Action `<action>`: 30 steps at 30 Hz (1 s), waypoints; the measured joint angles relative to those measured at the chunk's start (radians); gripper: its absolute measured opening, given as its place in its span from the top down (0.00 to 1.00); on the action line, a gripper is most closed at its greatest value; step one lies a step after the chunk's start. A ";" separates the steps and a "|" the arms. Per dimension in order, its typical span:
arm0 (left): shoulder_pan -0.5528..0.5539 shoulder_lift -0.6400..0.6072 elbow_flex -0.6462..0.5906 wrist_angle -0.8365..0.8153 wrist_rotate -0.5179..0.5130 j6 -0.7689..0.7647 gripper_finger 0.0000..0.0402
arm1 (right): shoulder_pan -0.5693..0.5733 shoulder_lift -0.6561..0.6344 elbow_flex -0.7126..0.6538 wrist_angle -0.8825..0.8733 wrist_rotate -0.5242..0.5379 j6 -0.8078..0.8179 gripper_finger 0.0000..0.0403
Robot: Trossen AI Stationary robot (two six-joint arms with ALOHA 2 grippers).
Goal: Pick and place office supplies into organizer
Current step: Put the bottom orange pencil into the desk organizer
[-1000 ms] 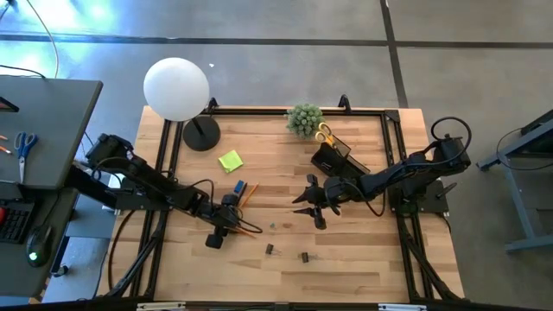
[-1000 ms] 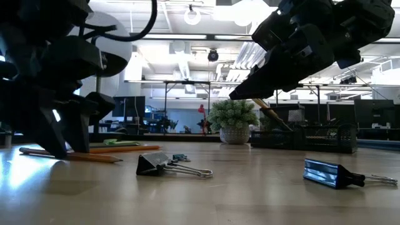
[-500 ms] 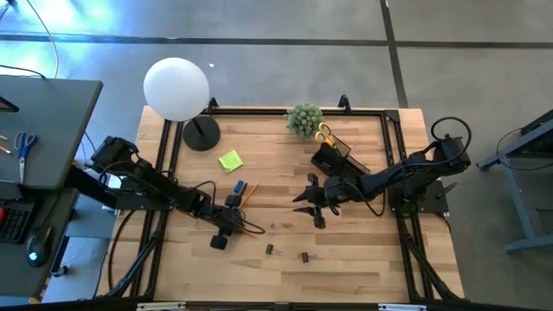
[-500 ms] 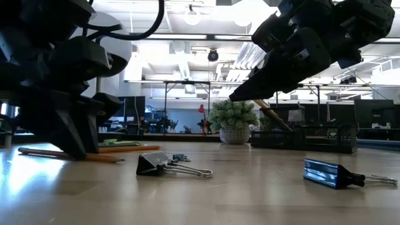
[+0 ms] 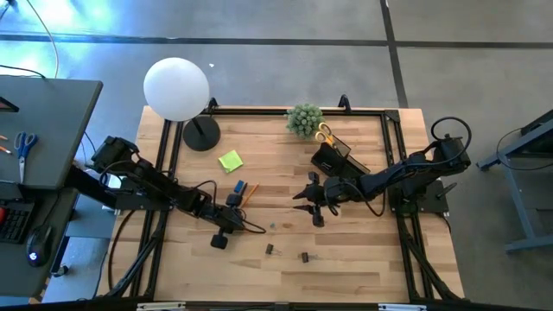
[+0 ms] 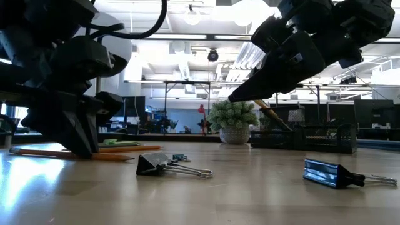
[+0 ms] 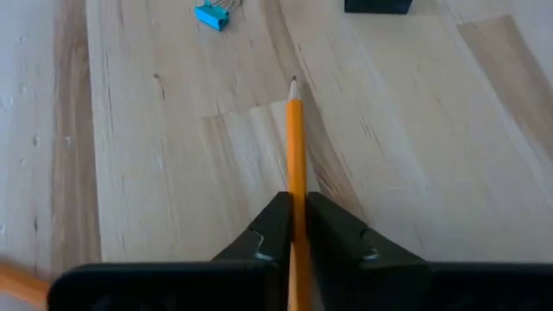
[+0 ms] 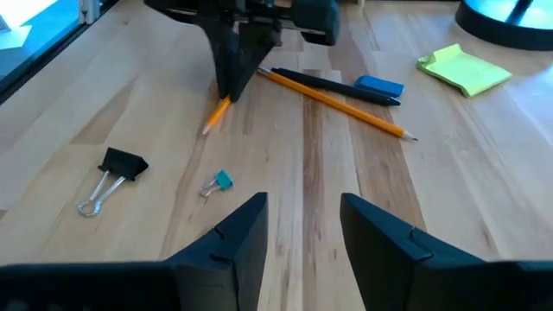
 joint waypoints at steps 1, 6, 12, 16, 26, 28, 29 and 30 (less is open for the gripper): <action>0.000 0.000 0.010 -0.006 0.000 0.010 0.97 | 0.000 0.000 0.000 0.000 0.005 0.001 0.65; -0.001 0.005 0.066 -0.079 0.001 0.044 0.97 | 0.000 0.000 0.000 0.008 0.043 0.007 0.65; -0.001 0.004 0.167 -0.224 -0.080 0.138 0.98 | -0.036 0.000 0.000 0.025 0.053 0.053 0.65; 0.000 0.003 0.254 -0.339 -0.141 0.210 0.99 | -0.062 0.000 0.000 0.025 0.059 0.074 0.65; -0.001 0.001 0.438 -0.553 -0.208 0.357 1.00 | -0.142 0.000 0.000 0.096 -0.141 0.213 0.65; -0.001 0.001 0.452 -0.554 -0.208 0.375 0.99 | -0.162 0.000 0.000 0.104 -0.176 0.261 0.65; -0.001 0.000 0.458 -0.557 -0.208 0.375 1.00 | -0.169 0.000 0.000 0.104 -0.188 0.274 0.65; -0.001 0.000 0.463 -0.568 -0.208 0.374 1.00 | -0.174 0.000 0.000 0.103 -0.194 0.274 0.65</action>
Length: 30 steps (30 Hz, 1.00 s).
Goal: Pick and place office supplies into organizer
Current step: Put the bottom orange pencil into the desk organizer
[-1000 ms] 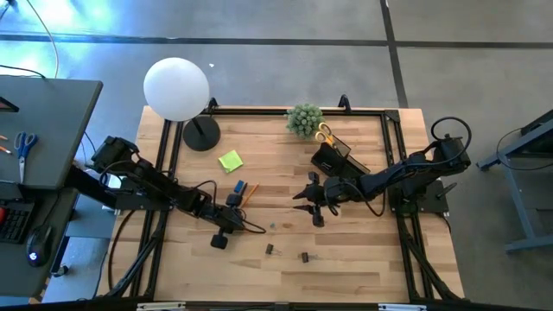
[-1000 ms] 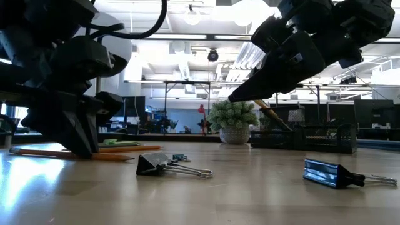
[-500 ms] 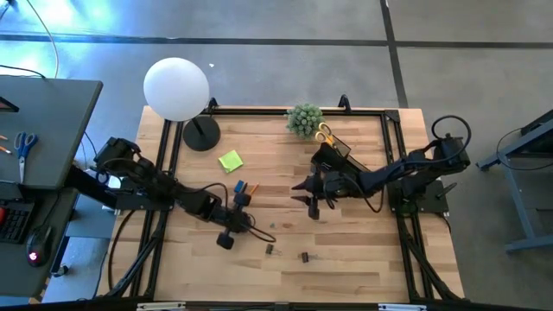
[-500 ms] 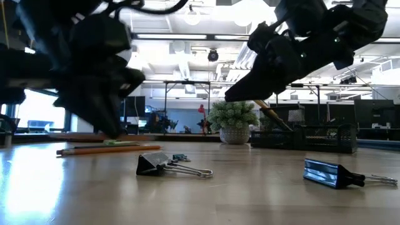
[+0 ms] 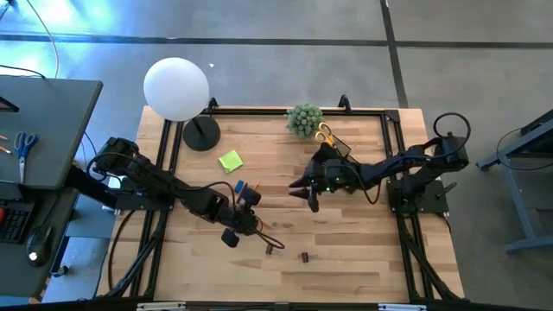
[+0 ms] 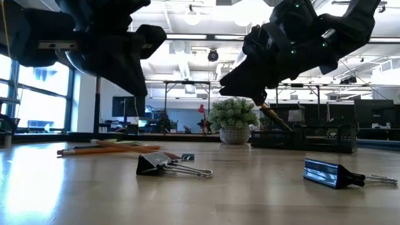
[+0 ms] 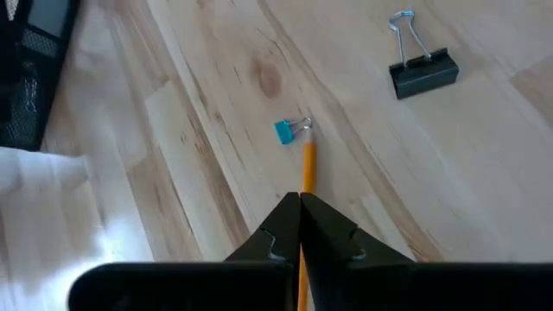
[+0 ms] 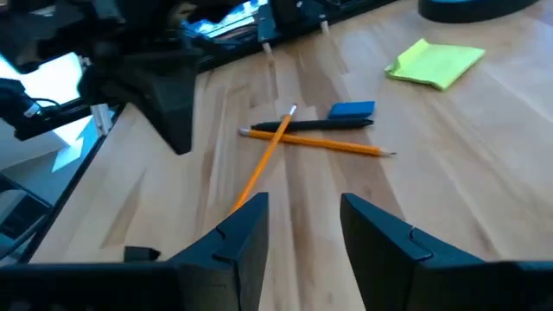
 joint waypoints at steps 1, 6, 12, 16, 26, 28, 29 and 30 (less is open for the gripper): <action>0.000 -0.001 0.001 -0.013 0.000 -0.006 1.00 | -0.003 0.000 0.000 -0.001 0.001 -0.002 0.65; 0.000 -0.001 0.002 -0.157 -0.042 -0.110 0.98 | -0.002 0.000 0.000 -0.002 0.063 -0.043 0.65; 0.001 -0.012 0.001 -0.301 -0.118 -0.335 1.00 | -0.002 0.037 0.040 0.015 0.119 -0.053 0.65; 0.000 -0.050 -0.013 -0.320 -0.164 -0.437 0.99 | 0.024 0.147 0.181 -0.078 0.092 -0.090 0.65; -0.054 -0.369 -0.247 -0.125 -0.278 -0.603 1.00 | 0.091 0.409 0.608 -0.446 0.095 -0.198 0.65; -0.076 -0.461 -0.334 -0.023 -0.290 -0.598 1.00 | 0.099 0.436 0.650 -0.440 0.096 -0.179 0.65; -0.087 -0.498 -0.372 0.056 -0.292 -0.592 1.00 | 0.105 0.440 0.658 -0.448 0.099 -0.170 0.65; -0.099 -0.533 -0.412 0.125 -0.292 -0.582 1.00 | 0.110 0.448 0.669 -0.462 0.115 -0.162 0.65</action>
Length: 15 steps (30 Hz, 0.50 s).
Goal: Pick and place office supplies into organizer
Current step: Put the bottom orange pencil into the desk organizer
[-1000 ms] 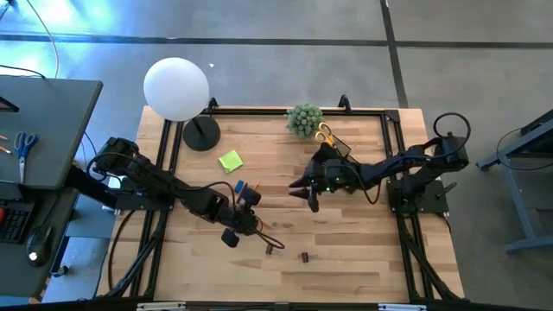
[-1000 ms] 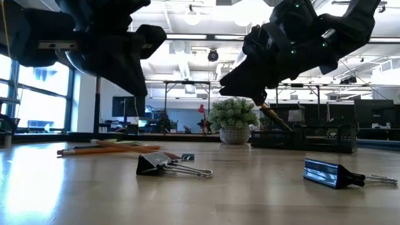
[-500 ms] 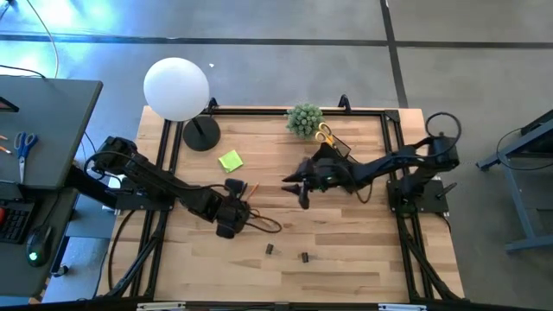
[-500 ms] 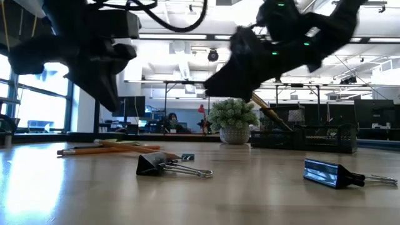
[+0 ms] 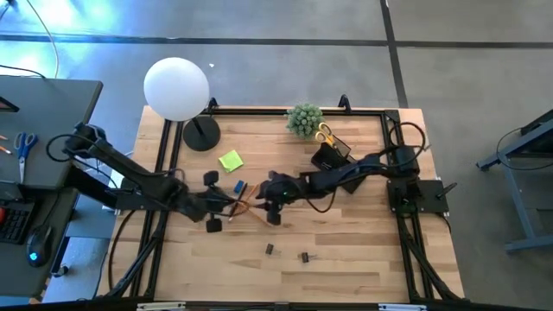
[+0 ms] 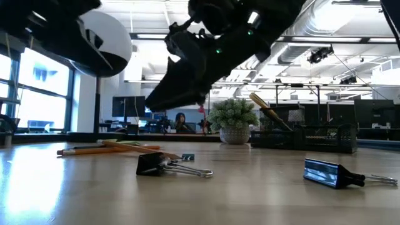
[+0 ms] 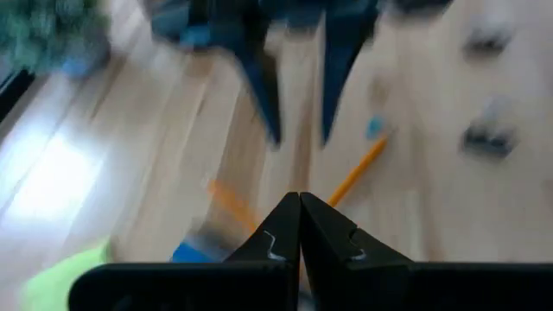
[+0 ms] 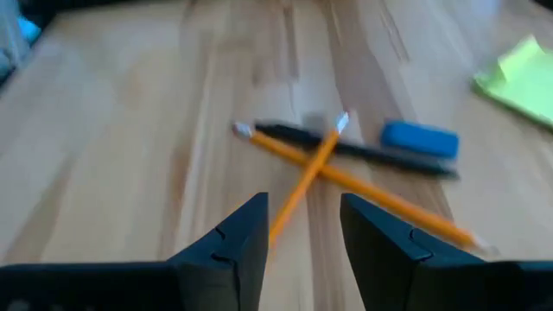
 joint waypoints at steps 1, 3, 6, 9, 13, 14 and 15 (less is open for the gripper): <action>-0.007 -0.046 -0.044 0.043 -0.003 0.008 1.00 | 0.006 0.016 0.020 0.011 0.018 0.004 0.65; -0.015 -0.095 -0.109 0.166 0.003 0.038 1.00 | 0.021 0.023 0.026 -0.005 0.065 0.006 0.65; -0.012 -0.174 -0.191 0.270 0.020 0.082 1.00 | 0.040 0.068 0.056 0.035 0.137 0.007 0.65; -0.011 -0.209 -0.231 0.376 0.026 0.111 1.00 | 0.057 0.123 0.091 0.048 0.206 0.003 0.62; -0.011 -0.224 -0.246 0.427 0.038 0.125 1.00 | 0.071 0.172 0.129 0.040 0.228 0.001 0.56; -0.013 -0.226 -0.251 0.427 0.035 0.138 1.00 | 0.071 0.174 0.131 0.033 0.217 0.003 0.55; -0.019 -0.213 -0.247 0.451 0.041 0.144 1.00 | 0.071 0.177 0.133 0.022 0.209 0.004 0.54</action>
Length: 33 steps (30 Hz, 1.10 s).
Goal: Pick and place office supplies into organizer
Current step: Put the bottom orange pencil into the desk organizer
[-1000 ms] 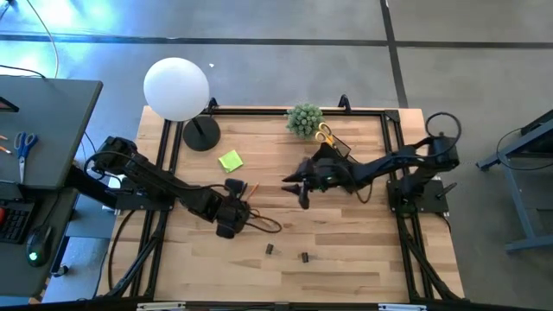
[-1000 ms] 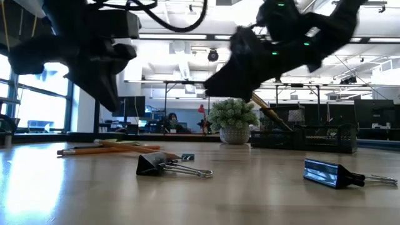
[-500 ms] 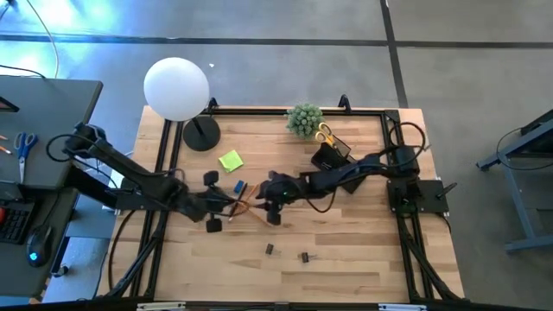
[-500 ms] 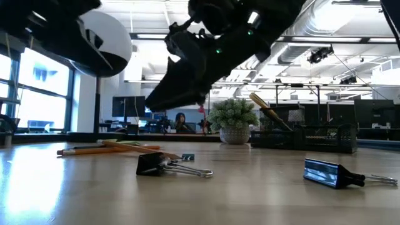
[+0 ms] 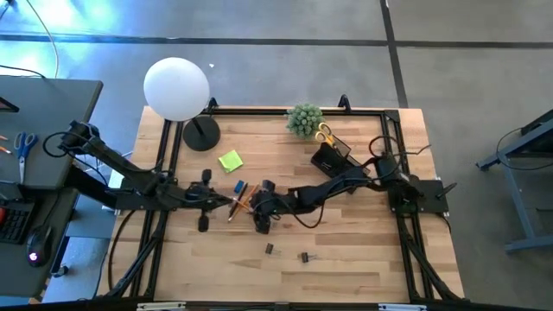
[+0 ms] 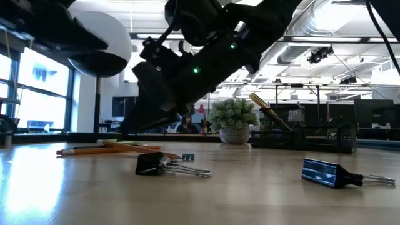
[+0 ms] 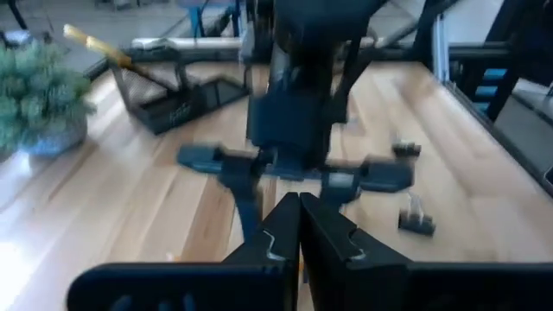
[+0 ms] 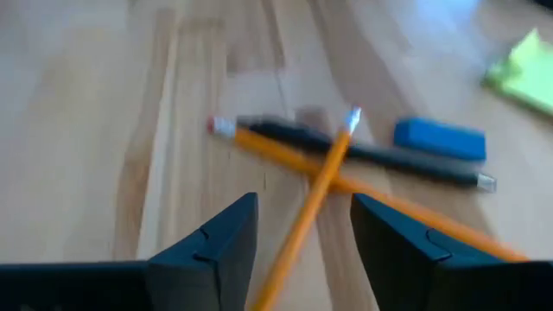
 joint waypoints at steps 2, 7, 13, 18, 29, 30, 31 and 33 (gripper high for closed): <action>0.005 0.001 0.002 0.005 0.005 0.011 1.00 | -0.001 0.023 0.023 0.008 -0.029 0.017 0.52; 0.020 0.026 -0.001 0.041 0.023 0.038 1.00 | -0.001 0.033 0.033 -0.003 -0.023 0.026 0.52; 0.021 0.058 0.003 0.072 0.070 0.044 1.00 | 0.000 0.035 0.031 -0.031 -0.002 0.026 0.59; 0.021 0.070 0.001 0.066 0.069 0.038 1.00 | 0.000 0.035 0.031 -0.029 -0.018 0.025 0.66; 0.021 0.074 0.002 0.061 0.070 0.037 1.00 | 0.000 0.035 0.031 -0.019 -0.019 0.019 0.70; 0.021 0.075 0.002 0.058 0.071 0.037 1.00 | 0.000 0.035 0.031 -0.019 -0.018 0.019 0.70; 0.021 0.074 0.002 0.055 0.071 0.037 1.00 | 0.000 0.035 0.031 -0.020 -0.017 0.019 0.70; 0.021 0.074 0.002 0.052 0.072 0.037 0.99 | 0.000 0.035 0.031 -0.020 -0.017 0.022 0.70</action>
